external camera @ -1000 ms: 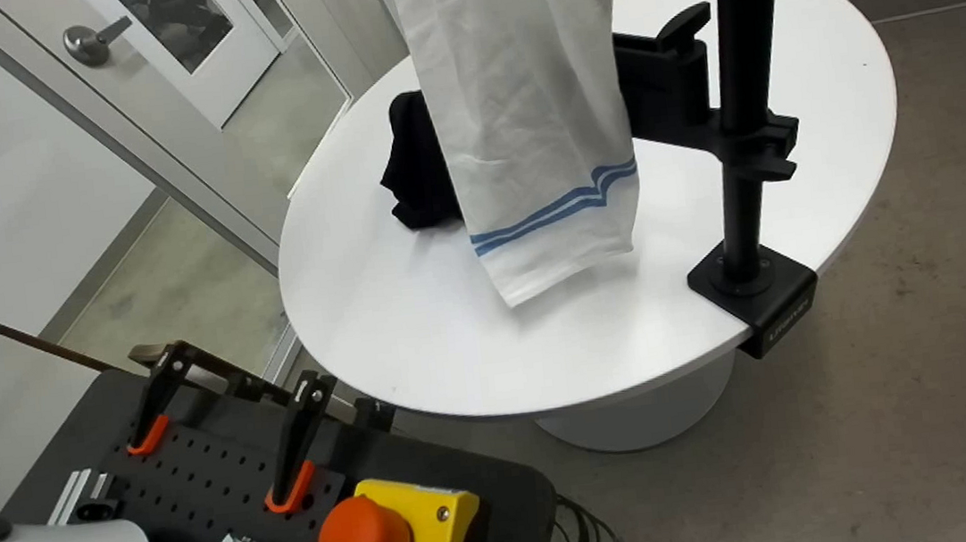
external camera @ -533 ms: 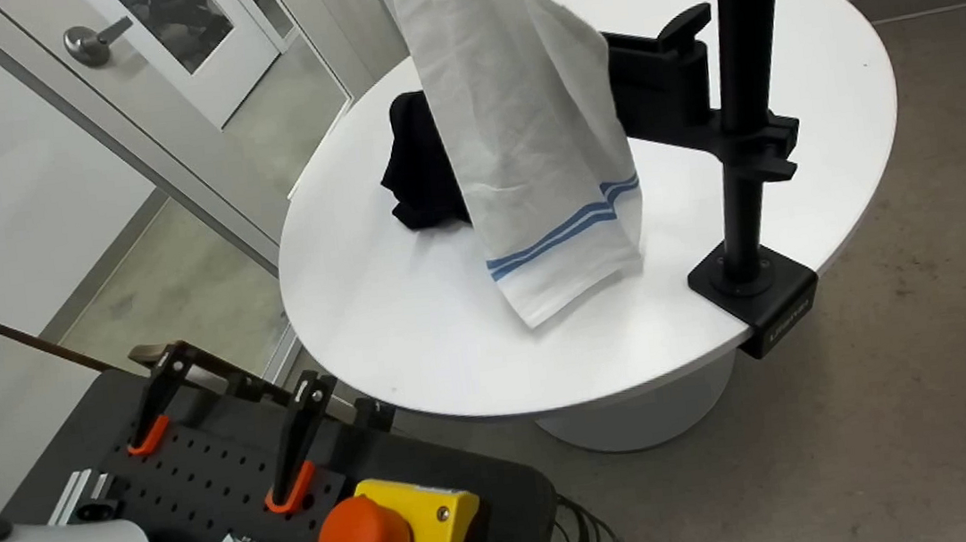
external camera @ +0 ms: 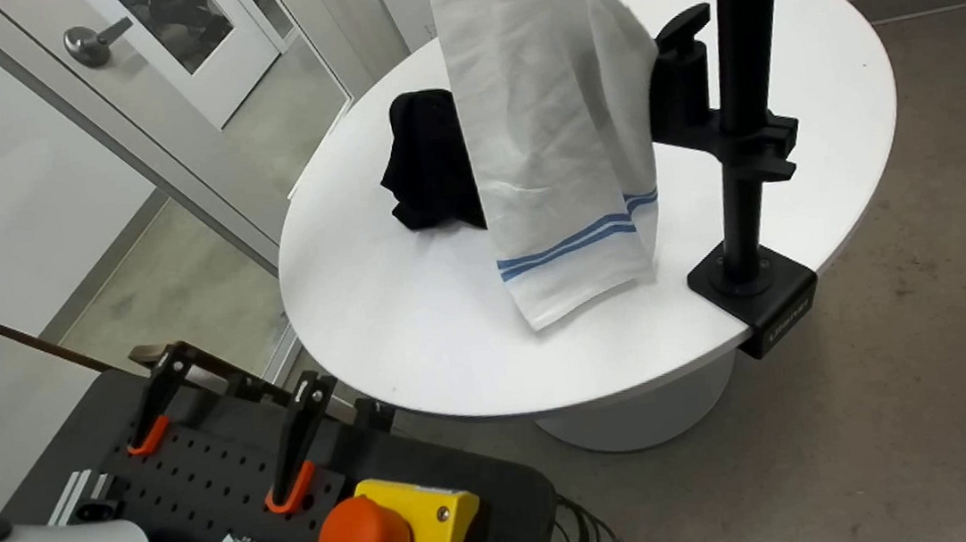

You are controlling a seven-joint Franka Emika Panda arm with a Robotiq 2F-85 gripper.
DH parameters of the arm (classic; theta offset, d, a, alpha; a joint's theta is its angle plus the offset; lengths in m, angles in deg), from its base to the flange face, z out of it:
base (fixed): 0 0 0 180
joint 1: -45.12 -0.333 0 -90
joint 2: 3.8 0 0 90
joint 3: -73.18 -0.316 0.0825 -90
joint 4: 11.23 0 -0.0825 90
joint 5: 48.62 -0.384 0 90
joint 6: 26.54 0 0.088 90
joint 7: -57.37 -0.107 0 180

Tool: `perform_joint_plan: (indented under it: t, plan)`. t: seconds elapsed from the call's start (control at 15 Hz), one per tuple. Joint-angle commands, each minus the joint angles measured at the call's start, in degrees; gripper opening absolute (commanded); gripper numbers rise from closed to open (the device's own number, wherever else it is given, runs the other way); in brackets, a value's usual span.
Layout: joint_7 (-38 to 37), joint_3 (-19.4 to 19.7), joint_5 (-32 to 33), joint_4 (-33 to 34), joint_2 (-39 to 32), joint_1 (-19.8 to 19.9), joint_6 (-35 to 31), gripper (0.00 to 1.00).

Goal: Hang the white cloth on the stand

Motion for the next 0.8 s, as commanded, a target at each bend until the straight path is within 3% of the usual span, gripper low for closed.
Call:
perform_joint_plan:
  t: [0.0,0.4,0.73]
  plan:
    - [1.8,2.2,-3.2,13.8,-10.0,0.3,6.9,0.00]
    - [0.5,5.4,-7.5,29.3,-21.2,1.1,14.9,0.00]
    - [18.5,4.5,-4.2,38.5,-27.8,0.3,9.7,0.00]
